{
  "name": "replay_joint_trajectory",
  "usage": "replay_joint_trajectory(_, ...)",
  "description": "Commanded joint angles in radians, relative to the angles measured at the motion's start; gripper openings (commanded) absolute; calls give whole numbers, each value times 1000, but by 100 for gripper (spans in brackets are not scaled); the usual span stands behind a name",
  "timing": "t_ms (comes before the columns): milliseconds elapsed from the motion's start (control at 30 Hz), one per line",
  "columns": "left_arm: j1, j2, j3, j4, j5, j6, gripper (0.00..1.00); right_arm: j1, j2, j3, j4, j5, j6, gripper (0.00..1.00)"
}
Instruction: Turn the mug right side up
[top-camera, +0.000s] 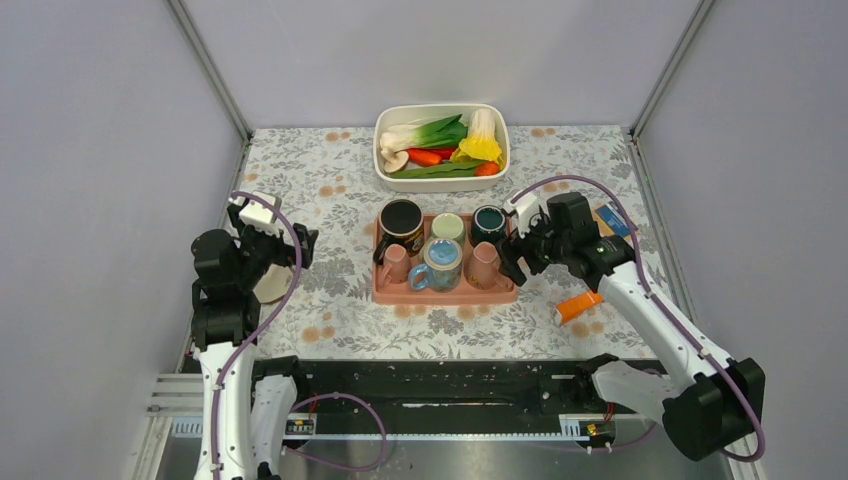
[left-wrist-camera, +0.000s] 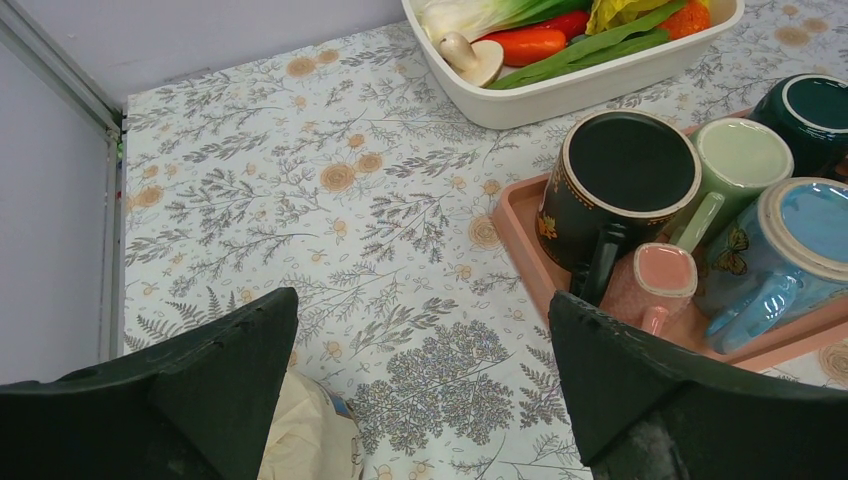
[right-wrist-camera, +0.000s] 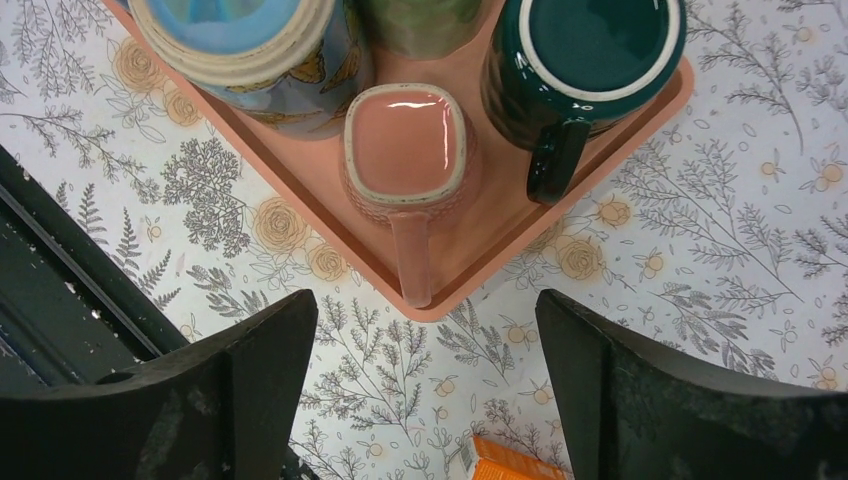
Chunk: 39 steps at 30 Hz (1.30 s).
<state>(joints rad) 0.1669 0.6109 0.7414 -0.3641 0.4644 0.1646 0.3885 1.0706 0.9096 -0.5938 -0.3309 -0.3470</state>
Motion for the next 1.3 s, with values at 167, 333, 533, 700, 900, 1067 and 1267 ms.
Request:
replay_joint_trajectory(167,13,4,-10,54,42,0,99,49,106,4,6,18,-21,82)
replay_joint_trajectory(333,17,7,-11,54,45,2,99,76,169,2,6,21,-28,79)
replay_joint_trajectory(533,22,10,-11,55,50,3,99,94,219,-3,22,34,-22,76)
replay_joint_trajectory(700,28,13,-13,54,61,3,99,96,251,-9,43,48,-16,73)
replay_joint_trajectory(900,29,15,-13,53,64,3,99,98,290,-3,62,66,4,68)
replay_joint_trajectory(1067,30,18,-14,55,70,4,99,101,312,3,73,79,12,62)
replay_joint_trajectory(1267,31,20,-14,55,72,4,99,105,328,6,74,84,14,56)
